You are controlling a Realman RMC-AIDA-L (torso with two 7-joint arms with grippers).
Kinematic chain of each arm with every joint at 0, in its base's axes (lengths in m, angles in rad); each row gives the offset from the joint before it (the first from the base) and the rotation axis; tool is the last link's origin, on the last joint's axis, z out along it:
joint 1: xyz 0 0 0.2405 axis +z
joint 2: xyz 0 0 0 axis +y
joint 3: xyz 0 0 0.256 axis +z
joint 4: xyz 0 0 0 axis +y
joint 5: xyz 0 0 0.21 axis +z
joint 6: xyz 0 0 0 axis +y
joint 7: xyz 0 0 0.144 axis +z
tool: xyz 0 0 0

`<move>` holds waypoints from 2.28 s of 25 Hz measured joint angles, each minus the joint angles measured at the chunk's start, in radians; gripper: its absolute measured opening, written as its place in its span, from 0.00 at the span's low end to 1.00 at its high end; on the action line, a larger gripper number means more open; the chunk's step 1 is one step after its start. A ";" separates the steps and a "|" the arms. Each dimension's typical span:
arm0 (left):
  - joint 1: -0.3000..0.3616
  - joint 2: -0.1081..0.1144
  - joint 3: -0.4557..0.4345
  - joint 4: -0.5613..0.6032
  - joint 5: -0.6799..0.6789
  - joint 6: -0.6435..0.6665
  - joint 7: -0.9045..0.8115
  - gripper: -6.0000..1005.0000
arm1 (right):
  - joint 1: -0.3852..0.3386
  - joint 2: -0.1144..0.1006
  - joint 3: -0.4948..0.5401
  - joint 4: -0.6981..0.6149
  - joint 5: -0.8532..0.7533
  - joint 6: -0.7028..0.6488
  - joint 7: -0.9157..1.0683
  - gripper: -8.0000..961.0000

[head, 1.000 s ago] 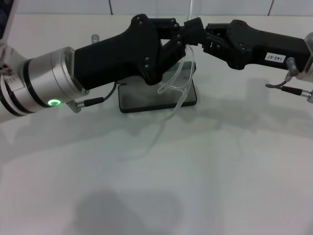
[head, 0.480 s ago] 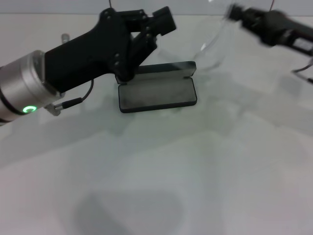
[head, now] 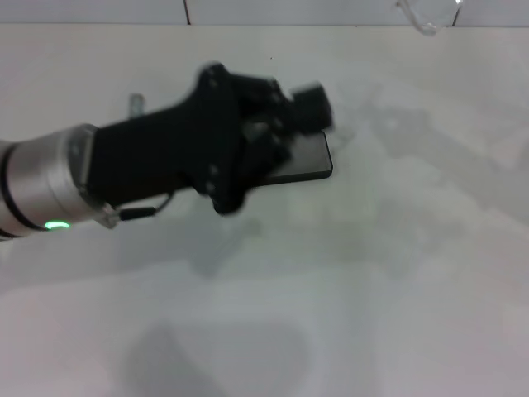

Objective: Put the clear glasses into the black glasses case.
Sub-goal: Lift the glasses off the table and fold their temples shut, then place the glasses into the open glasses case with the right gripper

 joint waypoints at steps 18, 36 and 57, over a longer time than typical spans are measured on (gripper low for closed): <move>-0.070 -0.002 0.058 -0.056 -0.008 -0.030 0.043 0.05 | 0.130 0.006 -0.226 0.065 0.014 -0.011 -0.055 0.06; -0.073 -0.002 0.055 -0.056 -0.011 -0.114 0.026 0.05 | 0.148 0.005 -0.384 0.002 0.006 -0.019 -0.112 0.06; -0.045 0.006 0.047 -0.045 -0.038 -0.139 0.010 0.05 | 0.134 -0.010 -0.381 -0.002 -0.002 0.073 -0.144 0.06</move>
